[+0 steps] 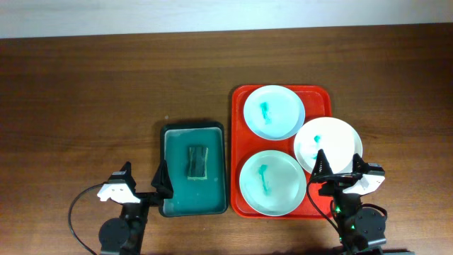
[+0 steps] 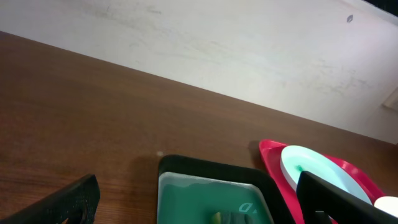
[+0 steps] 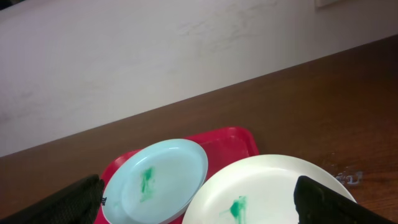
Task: Clean dirty plates on tray and stack at the side
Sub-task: 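Raise both arms from rest toward the trays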
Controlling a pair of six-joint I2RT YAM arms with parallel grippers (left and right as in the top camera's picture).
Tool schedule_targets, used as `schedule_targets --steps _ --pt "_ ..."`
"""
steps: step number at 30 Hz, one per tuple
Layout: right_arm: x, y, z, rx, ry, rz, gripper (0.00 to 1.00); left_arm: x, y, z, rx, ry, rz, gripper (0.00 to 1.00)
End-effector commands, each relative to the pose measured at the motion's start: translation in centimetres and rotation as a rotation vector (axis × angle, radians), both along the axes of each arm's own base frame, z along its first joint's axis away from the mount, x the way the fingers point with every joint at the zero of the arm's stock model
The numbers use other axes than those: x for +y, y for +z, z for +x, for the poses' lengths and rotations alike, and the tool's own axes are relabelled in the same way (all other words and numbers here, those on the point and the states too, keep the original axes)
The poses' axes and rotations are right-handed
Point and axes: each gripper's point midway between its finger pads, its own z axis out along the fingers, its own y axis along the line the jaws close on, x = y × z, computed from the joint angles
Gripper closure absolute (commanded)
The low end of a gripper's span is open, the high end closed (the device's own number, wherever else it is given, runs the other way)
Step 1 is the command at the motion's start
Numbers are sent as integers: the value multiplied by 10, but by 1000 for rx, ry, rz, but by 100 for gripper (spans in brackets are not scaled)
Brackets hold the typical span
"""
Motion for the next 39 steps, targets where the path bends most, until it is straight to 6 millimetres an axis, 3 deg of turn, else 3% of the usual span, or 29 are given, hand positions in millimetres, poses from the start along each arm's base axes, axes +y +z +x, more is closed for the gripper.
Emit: schedule_targets --steps 1,29,31,33,34,36,37,39 --pt "-2 -4 0 8 -5 -11 1 2 -3 0 -1 9 12 1" --pt "-1 -3 0 6 -1 10 2 2 -3 0 -1 8 12 1" --pt "26 -2 -1 2 152 33 2 -11 1 -1 -12 -65 5 1" --pt "50 12 -8 -19 302 -5 2 -22 12 -4 -49 -135 -2 1" --pt "61 35 -17 -56 371 -49 2 -27 30 -7 -87 -162 -5 1" --pt "57 76 -35 -49 367 -147 2 -29 62 -16 -125 -181 -7 1" --pt "51 87 -42 -1 344 -149 2 -27 72 -21 -97 -174 -5 0" --pt "46 113 -50 102 327 -149 2 -25 78 -24 19 -163 0 1"
